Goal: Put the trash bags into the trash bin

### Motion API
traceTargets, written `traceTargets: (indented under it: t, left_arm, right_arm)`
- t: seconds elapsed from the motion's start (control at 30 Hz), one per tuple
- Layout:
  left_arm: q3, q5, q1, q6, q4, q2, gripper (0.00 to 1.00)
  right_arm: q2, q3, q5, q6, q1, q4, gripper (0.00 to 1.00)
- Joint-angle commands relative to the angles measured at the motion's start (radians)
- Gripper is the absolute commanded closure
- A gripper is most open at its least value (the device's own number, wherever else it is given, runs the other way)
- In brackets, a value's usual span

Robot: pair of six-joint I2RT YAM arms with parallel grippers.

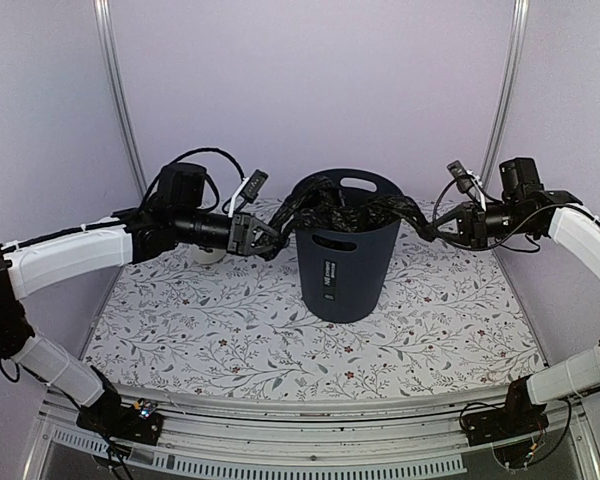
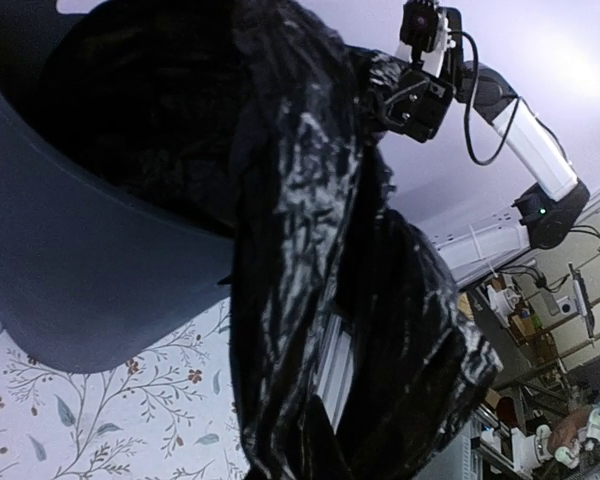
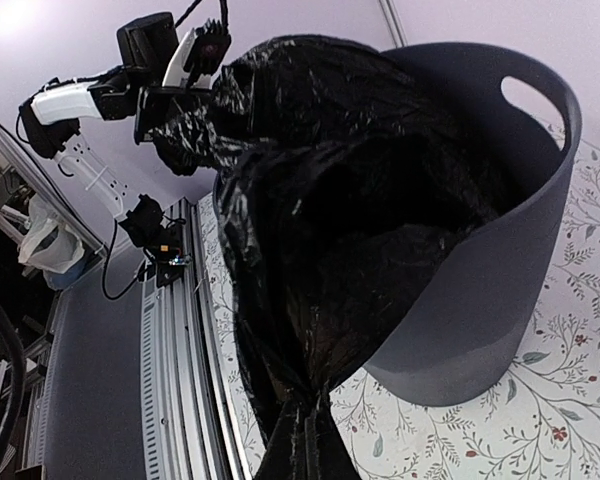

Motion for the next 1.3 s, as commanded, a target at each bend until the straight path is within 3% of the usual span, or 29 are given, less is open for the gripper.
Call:
traceTargets:
  t: [0.0, 0.23, 0.57, 0.77, 0.87, 0.97, 1.03, 1.27]
  left_arm:
    - [-0.026, -0.096, -0.010, 0.128, -0.063, 0.050, 1.00]
    - [-0.063, -0.144, -0.022, 0.233, -0.105, 0.134, 1.00]
    - [-0.098, -0.220, 0.030, 0.247, -0.037, 0.200, 1.00]
    - [-0.168, -0.343, 0.130, 0.172, 0.122, 0.130, 1.00]
    - [-0.200, -0.460, 0.144, 0.169, 0.182, 0.075, 1.00]
    - [-0.230, -0.467, 0.142, 0.199, 0.220, 0.014, 0.96]
    - [-0.254, -0.443, 0.138, 0.224, 0.231, -0.033, 0.86]
    - [-0.318, -0.413, 0.122, 0.357, 0.140, -0.225, 0.57]
  right_arm:
    - [0.004, -0.071, 0.025, -0.102, 0.016, -0.026, 0.98]
    - [0.055, -0.121, 0.046, -0.215, 0.016, -0.072, 0.98]
    - [0.163, -0.120, 0.061, -0.199, 0.016, -0.026, 0.98]
    - [0.188, -0.094, 0.172, -0.109, 0.014, 0.038, 0.98]
    - [0.185, -0.084, 0.209, -0.072, 0.014, 0.049, 0.98]
    - [0.153, -0.086, 0.219, -0.063, 0.014, 0.043, 0.98]
    - [0.115, -0.083, 0.207, -0.079, 0.015, 0.015, 0.93]
    - [-0.032, -0.030, 0.145, -0.232, 0.015, -0.176, 0.54]
